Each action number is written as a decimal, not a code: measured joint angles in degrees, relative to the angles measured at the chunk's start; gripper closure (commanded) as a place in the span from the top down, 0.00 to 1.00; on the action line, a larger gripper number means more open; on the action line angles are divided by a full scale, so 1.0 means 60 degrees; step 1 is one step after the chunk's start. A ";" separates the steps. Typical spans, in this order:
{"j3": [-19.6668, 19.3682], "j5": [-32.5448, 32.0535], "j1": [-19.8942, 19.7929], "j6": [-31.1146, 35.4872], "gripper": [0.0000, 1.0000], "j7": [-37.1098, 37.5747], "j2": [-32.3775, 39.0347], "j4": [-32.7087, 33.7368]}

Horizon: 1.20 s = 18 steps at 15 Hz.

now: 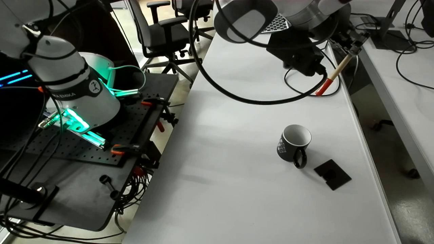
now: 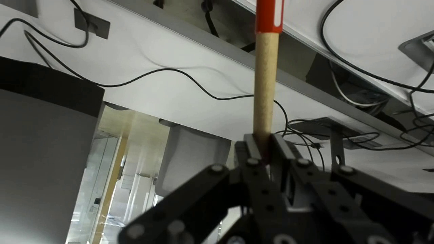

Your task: Pick up the pen and put it in the cup

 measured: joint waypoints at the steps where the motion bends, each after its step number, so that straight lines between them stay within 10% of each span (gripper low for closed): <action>1: 0.0000 0.0107 -0.0023 0.0000 0.03 0.0001 0.0000 0.0000; 6: -0.0061 0.0614 -0.0011 -0.0090 0.03 0.0020 0.0023 -0.0224; 18: -0.3096 -0.1431 0.2500 -0.0086 0.13 0.3476 -0.0063 -0.0629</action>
